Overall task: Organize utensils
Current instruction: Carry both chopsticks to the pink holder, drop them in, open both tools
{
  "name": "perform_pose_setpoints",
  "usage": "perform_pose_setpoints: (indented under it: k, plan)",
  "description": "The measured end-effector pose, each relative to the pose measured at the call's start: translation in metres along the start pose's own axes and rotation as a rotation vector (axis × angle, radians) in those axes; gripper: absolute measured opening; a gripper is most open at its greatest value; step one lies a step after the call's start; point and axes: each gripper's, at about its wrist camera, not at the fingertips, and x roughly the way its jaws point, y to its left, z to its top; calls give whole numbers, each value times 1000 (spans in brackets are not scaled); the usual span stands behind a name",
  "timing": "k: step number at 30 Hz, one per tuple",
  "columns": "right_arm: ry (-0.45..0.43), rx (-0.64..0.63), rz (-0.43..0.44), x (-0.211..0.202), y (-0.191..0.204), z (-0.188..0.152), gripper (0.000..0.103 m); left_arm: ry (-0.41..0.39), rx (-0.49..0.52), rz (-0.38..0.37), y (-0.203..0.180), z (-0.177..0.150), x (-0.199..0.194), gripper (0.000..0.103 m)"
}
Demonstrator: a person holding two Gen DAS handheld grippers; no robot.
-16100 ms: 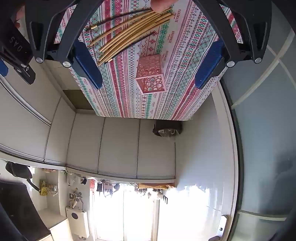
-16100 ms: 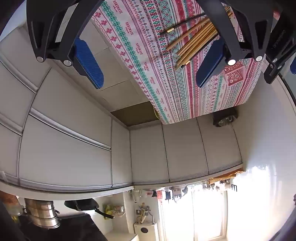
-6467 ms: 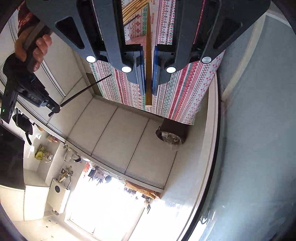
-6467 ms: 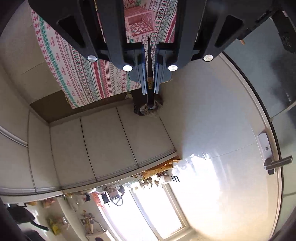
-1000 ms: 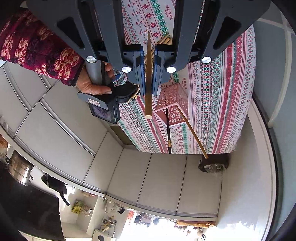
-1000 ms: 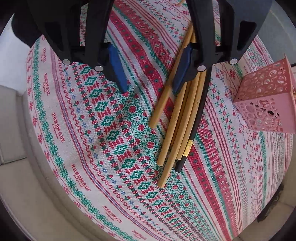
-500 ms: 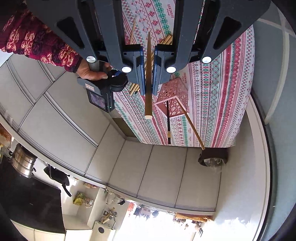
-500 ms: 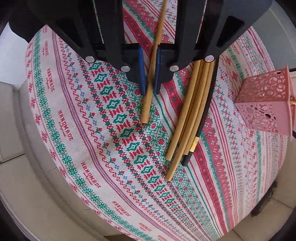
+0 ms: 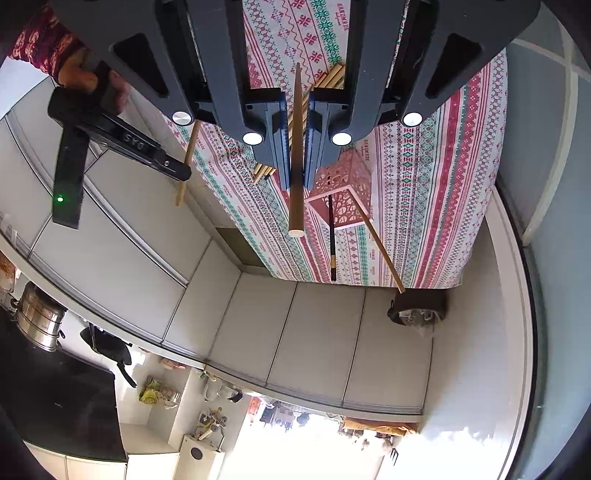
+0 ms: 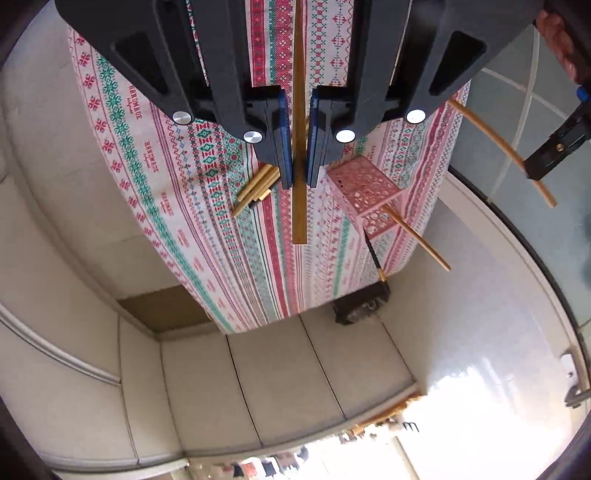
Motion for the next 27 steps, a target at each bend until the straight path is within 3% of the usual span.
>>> perform_pose_setpoints:
  k: [9,18,21,25,26,27]
  plan:
    - [-210,2,148,-49,30,82,8,-140,-16,44,-7,56,-5,6]
    - [-337,16,211,-41,46,135,8,-266,-6,157,-1,112,16,6]
    - [-368,5,207,-27,51,141,8,-261,22,202,0,117,40,6]
    - [-400,-10,214,2,59,142,8,-192,1,198,14,103,81,7]
    - [-405,-18,216,11,62,142,8,-158,11,208,16,97,91,9]
    - [-402,-23,218,20,65,141,8,-129,24,221,16,92,97,17]
